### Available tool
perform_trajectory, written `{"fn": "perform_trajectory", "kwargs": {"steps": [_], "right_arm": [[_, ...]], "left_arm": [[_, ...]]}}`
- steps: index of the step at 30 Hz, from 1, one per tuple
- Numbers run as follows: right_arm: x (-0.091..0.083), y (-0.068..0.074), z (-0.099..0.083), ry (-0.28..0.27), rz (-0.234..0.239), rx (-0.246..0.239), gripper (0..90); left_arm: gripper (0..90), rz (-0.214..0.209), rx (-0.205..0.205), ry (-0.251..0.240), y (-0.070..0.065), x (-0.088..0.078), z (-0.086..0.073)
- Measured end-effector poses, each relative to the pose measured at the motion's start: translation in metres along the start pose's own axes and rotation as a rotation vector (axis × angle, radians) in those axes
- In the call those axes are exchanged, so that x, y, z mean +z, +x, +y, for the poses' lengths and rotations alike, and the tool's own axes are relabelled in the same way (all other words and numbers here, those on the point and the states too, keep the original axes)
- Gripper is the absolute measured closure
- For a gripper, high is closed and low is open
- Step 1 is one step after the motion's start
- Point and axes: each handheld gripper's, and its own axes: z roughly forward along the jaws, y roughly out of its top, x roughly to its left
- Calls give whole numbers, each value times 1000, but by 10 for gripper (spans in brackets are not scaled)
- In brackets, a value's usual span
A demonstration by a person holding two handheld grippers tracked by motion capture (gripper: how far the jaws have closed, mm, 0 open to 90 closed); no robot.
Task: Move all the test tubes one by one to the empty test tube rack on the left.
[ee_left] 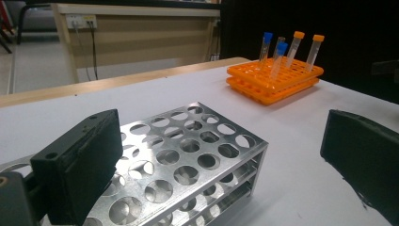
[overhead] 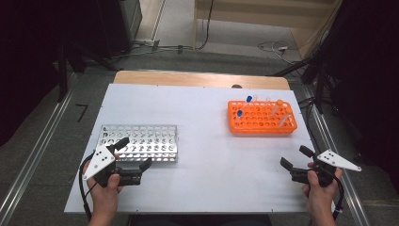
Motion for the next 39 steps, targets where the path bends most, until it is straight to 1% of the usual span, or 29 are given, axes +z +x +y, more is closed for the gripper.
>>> {"fn": "perform_trajectory", "kwargs": {"steps": [1,2,3,5,7,9,11,13,14,15,18,20,21,24,26,28,31,36,37,39], "right_arm": [[1,2,2,5,-21,-6,34],[2,2,3,0,-30,-7,55],[3,3,5,1,-35,1,70],[4,3,11,-7,-34,17,132],[7,2,16,-6,-54,19,181],[13,0,21,-3,-65,24,216],[18,-5,26,6,-86,30,245],[24,-11,30,8,-82,55,300],[25,-13,32,12,-85,63,317],[29,-16,34,22,-96,64,333],[38,-23,37,36,-134,54,383],[45,-30,38,40,-150,66,417],[49,-34,38,37,-156,72,438],[59,-46,40,29,-142,100,479],[65,-51,42,38,-149,108,495],[70,-55,45,40,-138,104,515],[79,-59,48,62,-134,106,536],[87,-58,48,78,-134,104,569],[90,-58,47,82,-139,98,593],[93,-58,46,85,-143,97,614]], "left_arm": [[0,4,-1,-3,0,0,0],[0,6,-1,-3,0,0,1],[0,6,0,-3,0,1,1],[0,4,-11,4,-1,1,1],[0,2,-13,11,-1,3,1],[0,-7,-22,7,-1,3,1],[0,-10,-17,8,-2,4,2],[0,-6,-3,17,-3,4,3],[0,-2,8,23,-4,4,3],[0,-1,8,24,-4,5,4],[3,-9,-20,14,-3,5,5],[18,-7,-27,9,-3,5,5],[21,-5,-31,16,-3,5,6],[36,-6,-32,25,-4,5,6],[40,-14,-32,29,-5,6,6],[42,-22,-30,35,-5,6,6],[42,-26,-30,36,-6,6,6],[53,-22,-37,29,-6,6,6],[55,-20,-33,36,-7,6,6],[63,-18,-37,38,-7,7,6]]}}
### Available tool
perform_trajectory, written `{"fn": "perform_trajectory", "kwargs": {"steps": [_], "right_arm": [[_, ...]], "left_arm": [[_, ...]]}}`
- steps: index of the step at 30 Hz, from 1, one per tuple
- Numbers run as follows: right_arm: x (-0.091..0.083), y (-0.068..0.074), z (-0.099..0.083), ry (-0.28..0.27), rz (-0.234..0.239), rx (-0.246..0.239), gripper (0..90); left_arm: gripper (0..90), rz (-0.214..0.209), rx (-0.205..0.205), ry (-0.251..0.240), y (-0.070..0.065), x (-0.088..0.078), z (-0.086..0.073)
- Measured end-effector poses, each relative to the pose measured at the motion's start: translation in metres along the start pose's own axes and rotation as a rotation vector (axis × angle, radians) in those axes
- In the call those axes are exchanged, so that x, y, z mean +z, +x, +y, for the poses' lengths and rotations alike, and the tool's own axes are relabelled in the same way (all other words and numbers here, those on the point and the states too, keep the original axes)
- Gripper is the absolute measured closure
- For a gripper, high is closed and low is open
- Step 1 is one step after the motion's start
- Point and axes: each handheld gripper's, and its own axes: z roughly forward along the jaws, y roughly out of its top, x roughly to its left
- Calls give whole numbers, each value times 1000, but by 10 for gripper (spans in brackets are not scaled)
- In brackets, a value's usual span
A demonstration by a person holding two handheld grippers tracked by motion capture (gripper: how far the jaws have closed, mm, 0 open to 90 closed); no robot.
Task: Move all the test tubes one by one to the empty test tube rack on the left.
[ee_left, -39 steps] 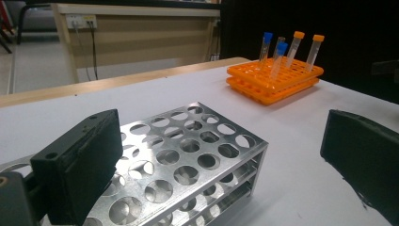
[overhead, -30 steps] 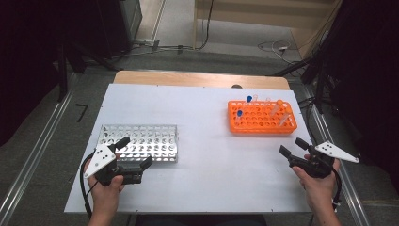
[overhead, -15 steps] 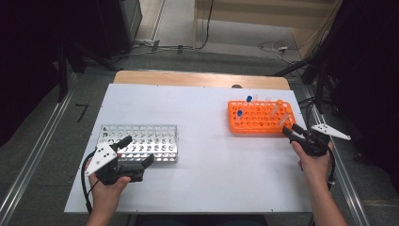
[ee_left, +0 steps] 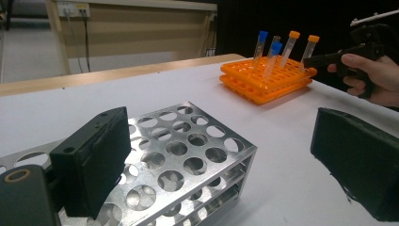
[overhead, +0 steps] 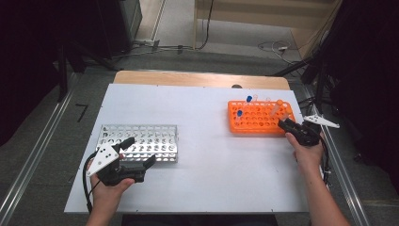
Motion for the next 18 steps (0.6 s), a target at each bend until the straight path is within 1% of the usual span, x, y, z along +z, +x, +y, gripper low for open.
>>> {"fn": "perform_trajectory", "kwargs": {"steps": [4,6,8,9,11,14,15,16,18], "right_arm": [[5,-1,-2,8,-12,-3,649],[6,-1,-3,0,-15,-2,668],[6,1,-3,2,-16,-6,681],[7,3,-3,1,-27,-25,707],[8,4,-3,-5,-36,-32,719],[8,4,-3,-4,-37,-42,729],[8,4,-3,-8,-41,-47,732],[7,4,-3,-13,-35,-44,733],[4,4,-1,-35,-34,-41,734]], "left_arm": [[75,3,-1,4,-2,1,0],[76,5,3,8,-2,2,0],[77,1,-5,7,-3,2,0],[78,1,-9,8,-3,2,0],[78,0,-10,6,-3,1,0],[78,-5,-13,6,-3,1,1],[79,-7,-13,9,-3,0,1],[79,-9,-12,10,-3,0,2],[93,-7,-7,14,-3,0,2]]}}
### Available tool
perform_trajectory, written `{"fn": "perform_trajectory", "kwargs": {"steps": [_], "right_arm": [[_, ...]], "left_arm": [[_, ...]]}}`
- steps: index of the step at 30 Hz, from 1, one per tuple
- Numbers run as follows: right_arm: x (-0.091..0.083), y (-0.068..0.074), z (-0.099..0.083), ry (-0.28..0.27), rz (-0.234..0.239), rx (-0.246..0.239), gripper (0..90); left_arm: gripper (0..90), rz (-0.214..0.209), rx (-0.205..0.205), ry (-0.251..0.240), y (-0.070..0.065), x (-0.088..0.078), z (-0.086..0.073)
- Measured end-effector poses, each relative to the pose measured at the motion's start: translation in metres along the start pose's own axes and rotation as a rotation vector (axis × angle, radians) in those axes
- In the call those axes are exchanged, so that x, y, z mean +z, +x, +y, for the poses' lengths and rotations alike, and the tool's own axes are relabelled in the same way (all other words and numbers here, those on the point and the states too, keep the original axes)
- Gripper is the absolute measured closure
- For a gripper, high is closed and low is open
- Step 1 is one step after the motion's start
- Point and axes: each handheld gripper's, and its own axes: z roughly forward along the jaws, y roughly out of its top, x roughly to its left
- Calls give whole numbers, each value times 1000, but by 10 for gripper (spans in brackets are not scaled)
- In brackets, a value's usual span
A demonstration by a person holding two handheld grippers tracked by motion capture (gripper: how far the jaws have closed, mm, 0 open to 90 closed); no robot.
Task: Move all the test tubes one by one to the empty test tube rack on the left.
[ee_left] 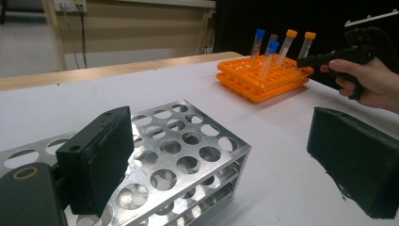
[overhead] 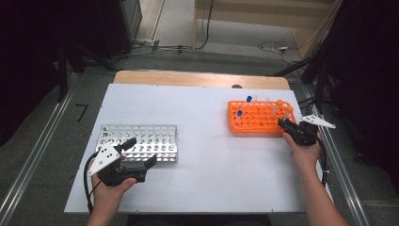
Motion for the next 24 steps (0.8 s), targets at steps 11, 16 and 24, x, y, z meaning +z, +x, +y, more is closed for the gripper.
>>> {"fn": "perform_trajectory", "kwargs": {"steps": [11,16,24], "right_arm": [[-25,11,11,-61,29,-11,735],[-35,25,12,-44,87,-39,735],[-47,55,15,-28,161,-94,736]], "left_arm": [[97,-14,11,0,-4,3,6],[83,-28,17,1,-8,8,10],[25,-53,28,14,-18,15,17]]}}
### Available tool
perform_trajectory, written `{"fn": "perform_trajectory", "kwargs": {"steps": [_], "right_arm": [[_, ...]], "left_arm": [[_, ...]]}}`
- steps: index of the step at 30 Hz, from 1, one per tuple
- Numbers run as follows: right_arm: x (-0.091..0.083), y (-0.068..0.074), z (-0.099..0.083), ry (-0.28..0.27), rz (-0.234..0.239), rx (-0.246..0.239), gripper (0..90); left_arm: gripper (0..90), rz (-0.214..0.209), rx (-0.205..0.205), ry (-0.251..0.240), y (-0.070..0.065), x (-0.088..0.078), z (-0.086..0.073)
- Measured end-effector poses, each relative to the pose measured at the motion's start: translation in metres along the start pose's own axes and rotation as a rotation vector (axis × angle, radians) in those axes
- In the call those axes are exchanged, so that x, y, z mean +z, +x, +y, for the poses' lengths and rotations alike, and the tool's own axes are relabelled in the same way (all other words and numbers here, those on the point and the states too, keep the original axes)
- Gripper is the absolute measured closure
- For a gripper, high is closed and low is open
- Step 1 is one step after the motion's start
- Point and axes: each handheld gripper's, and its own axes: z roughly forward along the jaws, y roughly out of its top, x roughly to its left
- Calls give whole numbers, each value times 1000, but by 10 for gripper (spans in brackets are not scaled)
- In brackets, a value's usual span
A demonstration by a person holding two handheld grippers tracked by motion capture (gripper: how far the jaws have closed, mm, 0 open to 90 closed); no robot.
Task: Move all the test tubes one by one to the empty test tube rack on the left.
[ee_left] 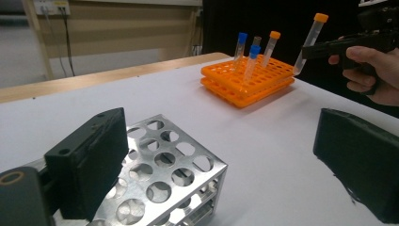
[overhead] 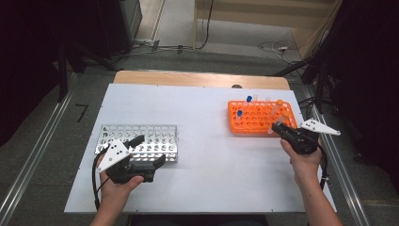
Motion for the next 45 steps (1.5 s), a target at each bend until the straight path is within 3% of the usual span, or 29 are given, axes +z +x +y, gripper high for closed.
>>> {"fn": "perform_trajectory", "kwargs": {"steps": [9,10,14,19,27,32,38,45], "right_arm": [[-2,44,1,13,114,-54,736],[-2,44,1,13,114,-54,736],[2,69,1,22,189,-88,735],[6,91,2,28,251,-113,735],[13,115,0,57,317,-154,735],[19,129,-2,75,351,-184,735],[24,146,-4,96,389,-208,735],[25,162,-3,109,423,-239,735]], "left_arm": [[3,-45,17,20,-13,12,7],[3,-51,18,19,-15,14,8],[3,-83,26,24,-22,24,13],[15,-154,25,55,-35,44,22],[67,-208,26,98,-50,73,31],[186,-204,38,119,-61,89,34],[366,-267,45,125,-70,99,33],[487,-312,36,139,-74,105,31]]}}
